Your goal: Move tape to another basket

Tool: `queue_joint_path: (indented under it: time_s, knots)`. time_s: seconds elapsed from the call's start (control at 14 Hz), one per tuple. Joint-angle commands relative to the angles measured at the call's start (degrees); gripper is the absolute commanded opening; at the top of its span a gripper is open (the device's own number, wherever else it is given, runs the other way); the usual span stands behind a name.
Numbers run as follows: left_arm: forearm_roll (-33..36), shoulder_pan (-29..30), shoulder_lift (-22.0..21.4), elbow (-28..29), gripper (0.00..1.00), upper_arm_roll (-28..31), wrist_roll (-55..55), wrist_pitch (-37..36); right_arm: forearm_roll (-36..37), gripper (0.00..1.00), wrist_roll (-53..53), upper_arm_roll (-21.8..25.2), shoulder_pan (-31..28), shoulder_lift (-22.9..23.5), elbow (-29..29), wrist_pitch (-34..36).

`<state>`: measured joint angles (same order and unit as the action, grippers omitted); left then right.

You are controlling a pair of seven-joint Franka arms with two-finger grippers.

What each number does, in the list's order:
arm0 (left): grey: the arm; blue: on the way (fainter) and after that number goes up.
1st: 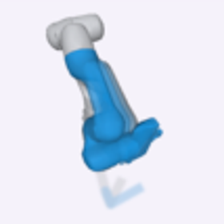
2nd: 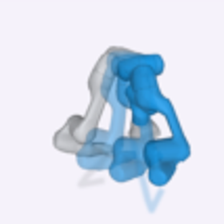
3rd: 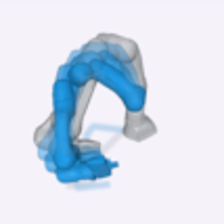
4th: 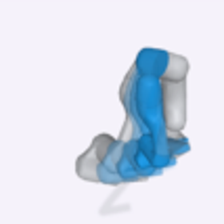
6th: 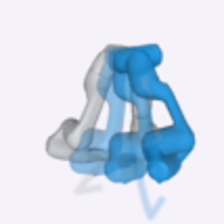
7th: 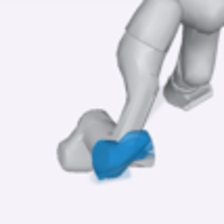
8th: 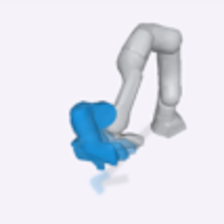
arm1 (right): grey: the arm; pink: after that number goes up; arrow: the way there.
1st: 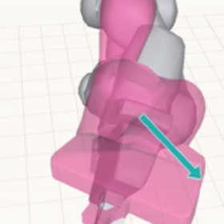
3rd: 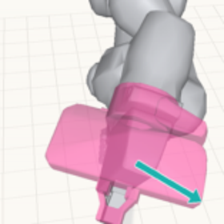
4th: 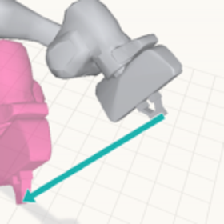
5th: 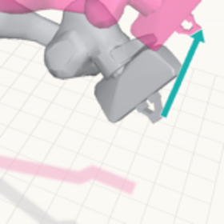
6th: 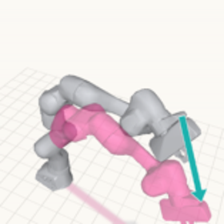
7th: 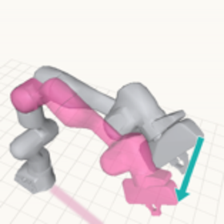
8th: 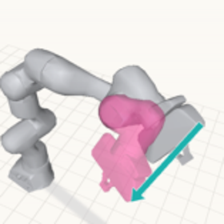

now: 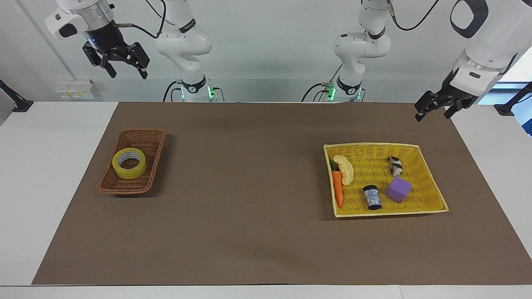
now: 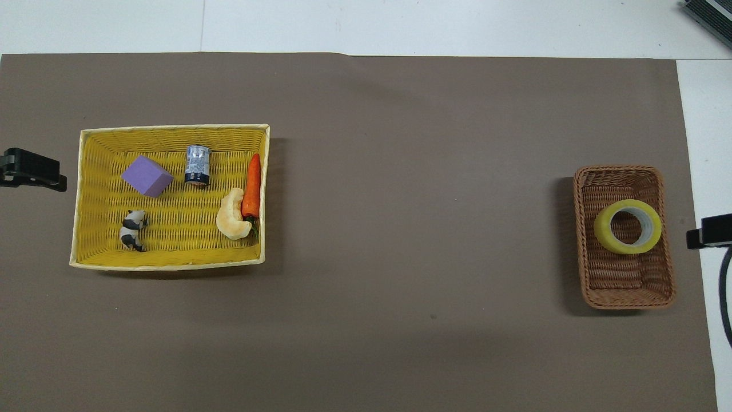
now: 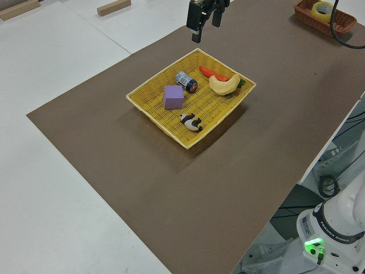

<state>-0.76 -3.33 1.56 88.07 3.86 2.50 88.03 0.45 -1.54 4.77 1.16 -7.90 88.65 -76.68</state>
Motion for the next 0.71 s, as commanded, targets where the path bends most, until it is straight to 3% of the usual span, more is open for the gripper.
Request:
queue_joint_path:
  time_s: [0.0, 0.64]
  knots:
    - [-0.6, 0.1, -0.9, 0.6, 1.00, 0.1, 0.0, -0.2, 2.9, 1.00, 1.8, -0.5, 0.2, -1.1, 2.4, -2.4]
    - [-0.6, 0.2, -0.9, 0.6, 1.00, 0.1, 0.0, -0.2, 1.8, 1.00, 0.7, -0.6, -0.2, -1.0, 2.4, -2.5]
